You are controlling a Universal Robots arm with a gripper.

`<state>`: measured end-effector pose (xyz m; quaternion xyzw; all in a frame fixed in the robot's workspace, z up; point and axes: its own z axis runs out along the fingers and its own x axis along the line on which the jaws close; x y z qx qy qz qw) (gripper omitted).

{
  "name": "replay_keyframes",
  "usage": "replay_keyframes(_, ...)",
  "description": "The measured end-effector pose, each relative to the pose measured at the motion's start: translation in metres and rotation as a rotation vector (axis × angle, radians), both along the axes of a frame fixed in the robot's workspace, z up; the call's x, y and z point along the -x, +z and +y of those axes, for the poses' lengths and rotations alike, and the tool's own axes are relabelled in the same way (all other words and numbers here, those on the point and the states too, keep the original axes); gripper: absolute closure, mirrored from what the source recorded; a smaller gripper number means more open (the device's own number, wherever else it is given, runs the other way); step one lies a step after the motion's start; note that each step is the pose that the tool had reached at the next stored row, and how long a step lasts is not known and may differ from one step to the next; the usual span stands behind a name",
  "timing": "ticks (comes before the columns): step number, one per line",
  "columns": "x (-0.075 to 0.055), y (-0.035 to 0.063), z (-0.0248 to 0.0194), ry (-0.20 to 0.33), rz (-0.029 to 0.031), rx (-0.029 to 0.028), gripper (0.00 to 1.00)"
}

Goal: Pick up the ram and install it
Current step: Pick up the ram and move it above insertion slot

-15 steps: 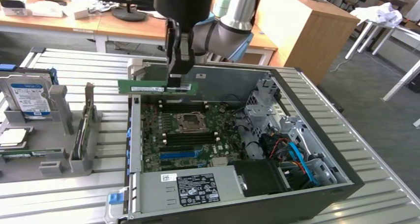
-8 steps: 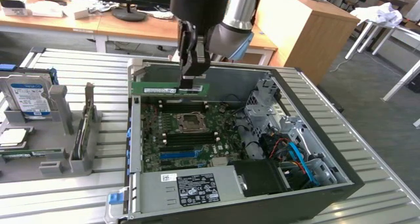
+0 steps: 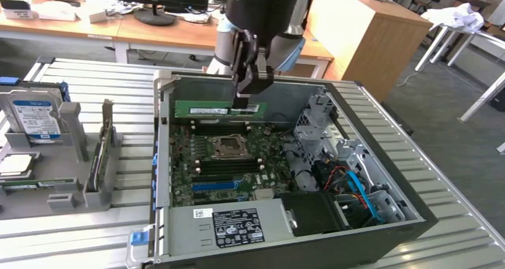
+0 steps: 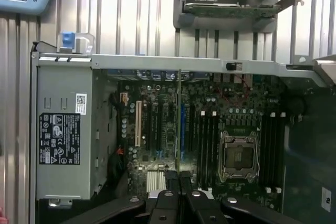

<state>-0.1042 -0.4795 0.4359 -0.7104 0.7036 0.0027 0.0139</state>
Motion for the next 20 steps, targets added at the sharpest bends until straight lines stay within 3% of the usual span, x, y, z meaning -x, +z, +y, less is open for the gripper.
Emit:
replay_keyframes(12,-0.030,0.0000,-0.0052,0.000,0.0000,-0.0001,0.88)
replay_keyframes(20,-0.043,0.0000,-0.0060,0.000,0.0000,0.0000,0.88)
